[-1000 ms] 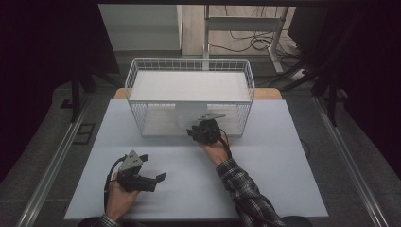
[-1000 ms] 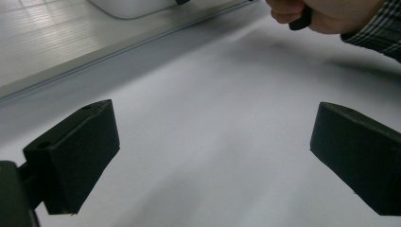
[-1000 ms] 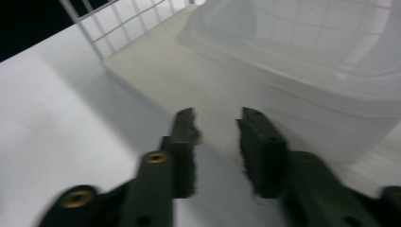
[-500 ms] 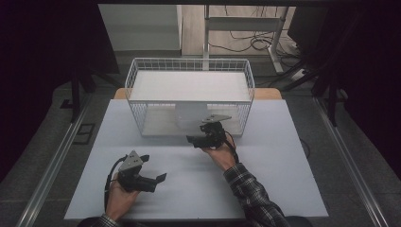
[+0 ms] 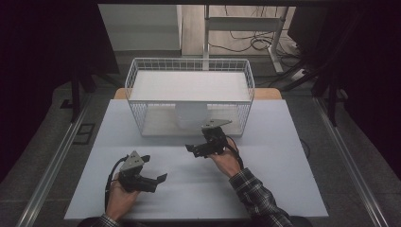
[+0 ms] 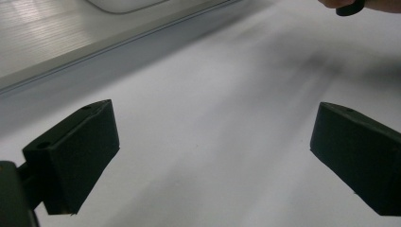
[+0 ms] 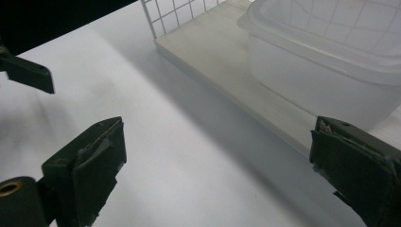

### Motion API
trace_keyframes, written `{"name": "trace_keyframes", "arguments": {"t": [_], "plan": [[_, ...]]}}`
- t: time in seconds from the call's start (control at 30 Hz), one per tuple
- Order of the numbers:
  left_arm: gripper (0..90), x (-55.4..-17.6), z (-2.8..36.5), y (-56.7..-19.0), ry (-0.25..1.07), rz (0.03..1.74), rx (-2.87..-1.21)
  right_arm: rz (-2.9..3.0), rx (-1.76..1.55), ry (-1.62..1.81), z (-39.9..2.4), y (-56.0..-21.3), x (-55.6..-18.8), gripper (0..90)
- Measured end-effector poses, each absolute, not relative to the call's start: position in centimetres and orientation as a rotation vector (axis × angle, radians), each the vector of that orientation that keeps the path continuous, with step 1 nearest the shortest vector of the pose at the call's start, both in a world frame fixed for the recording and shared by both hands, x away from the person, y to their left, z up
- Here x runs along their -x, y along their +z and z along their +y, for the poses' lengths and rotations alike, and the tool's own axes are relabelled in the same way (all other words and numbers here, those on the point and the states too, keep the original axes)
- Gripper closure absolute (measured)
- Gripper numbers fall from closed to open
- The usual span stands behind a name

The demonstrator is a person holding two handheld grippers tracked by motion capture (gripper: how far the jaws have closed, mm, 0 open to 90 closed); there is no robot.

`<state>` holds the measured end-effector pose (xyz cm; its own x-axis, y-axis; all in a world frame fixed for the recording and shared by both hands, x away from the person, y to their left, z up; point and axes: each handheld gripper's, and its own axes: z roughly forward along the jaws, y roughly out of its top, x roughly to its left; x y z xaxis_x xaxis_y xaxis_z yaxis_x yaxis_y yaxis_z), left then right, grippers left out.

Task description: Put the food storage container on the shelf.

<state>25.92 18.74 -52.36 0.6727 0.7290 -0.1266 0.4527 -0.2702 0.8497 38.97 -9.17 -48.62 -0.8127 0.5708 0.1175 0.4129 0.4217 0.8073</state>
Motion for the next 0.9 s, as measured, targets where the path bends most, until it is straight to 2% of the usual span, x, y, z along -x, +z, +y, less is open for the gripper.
{"name": "trace_keyframes", "arguments": {"t": [0.9], "plan": [[2.8,-25.1,19.5,-52.2,0.373,0.943,-1.900,2.517,-0.864,1.317,-11.7,-48.5,-36.3,0.0]]}}
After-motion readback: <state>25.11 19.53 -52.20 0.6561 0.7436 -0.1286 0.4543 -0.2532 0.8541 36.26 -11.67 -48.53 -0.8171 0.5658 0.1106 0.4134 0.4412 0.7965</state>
